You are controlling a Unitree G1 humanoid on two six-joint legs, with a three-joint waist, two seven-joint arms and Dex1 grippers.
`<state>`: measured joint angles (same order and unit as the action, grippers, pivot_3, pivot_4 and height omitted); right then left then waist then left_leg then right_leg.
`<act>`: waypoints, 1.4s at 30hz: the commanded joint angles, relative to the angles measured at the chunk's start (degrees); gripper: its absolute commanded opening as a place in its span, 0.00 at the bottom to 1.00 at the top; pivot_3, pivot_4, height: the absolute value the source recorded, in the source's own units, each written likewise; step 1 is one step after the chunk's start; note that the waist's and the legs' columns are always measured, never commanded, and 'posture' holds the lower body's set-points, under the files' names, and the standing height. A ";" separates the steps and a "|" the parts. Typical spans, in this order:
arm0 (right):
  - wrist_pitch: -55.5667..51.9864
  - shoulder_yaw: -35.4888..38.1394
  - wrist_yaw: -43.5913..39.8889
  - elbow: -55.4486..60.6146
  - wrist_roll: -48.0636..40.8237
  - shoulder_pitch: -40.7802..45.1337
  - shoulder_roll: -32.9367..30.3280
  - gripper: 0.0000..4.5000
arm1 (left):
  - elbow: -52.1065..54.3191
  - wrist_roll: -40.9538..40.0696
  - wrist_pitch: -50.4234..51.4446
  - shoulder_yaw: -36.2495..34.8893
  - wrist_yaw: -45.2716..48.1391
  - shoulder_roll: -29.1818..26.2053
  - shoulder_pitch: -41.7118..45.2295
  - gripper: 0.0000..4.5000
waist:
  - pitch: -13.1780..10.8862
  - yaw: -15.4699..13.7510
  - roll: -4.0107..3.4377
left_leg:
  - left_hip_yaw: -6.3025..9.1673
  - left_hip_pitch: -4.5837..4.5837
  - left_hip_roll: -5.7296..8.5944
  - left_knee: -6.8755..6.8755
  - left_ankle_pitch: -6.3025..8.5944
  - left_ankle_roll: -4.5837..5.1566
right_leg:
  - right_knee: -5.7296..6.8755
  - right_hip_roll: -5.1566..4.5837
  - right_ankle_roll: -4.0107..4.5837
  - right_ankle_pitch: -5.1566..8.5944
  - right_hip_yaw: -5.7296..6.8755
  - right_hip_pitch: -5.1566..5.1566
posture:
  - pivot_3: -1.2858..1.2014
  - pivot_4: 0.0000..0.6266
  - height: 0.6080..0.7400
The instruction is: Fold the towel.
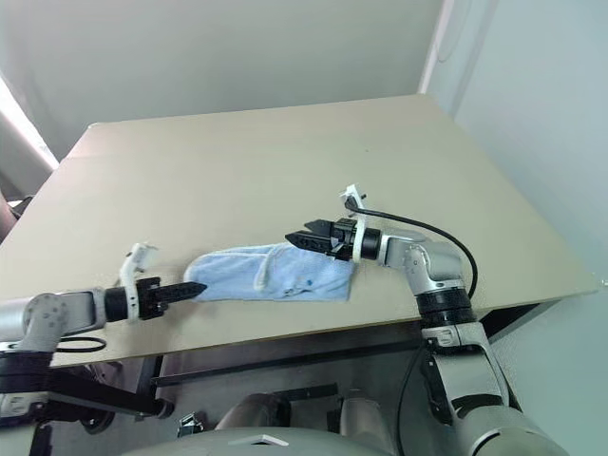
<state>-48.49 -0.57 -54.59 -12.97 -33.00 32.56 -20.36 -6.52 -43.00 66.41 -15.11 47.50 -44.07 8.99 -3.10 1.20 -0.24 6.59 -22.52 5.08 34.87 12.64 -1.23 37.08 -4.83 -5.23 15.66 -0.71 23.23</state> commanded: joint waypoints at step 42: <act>3.98 2.75 7.35 3.51 3.03 -9.36 -1.83 1.00 | 10.41 5.04 -9.98 21.74 16.12 -2.41 13.75 0.30 | -0.09 -0.42 0.10 | -0.14 0.00 -0.03 0.11 -0.02 0.05 | 0.06 0.11 0.00 -0.02 -0.17 -0.14 | 0.52 0.00 1.00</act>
<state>-45.33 1.03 -47.46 -11.21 -29.61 22.52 -22.05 3.90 -38.10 57.54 7.28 62.67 -46.22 21.08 -3.19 0.78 -0.13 6.45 -22.51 5.05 35.00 12.63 -1.18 37.14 -4.72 -5.22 15.64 -0.88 23.08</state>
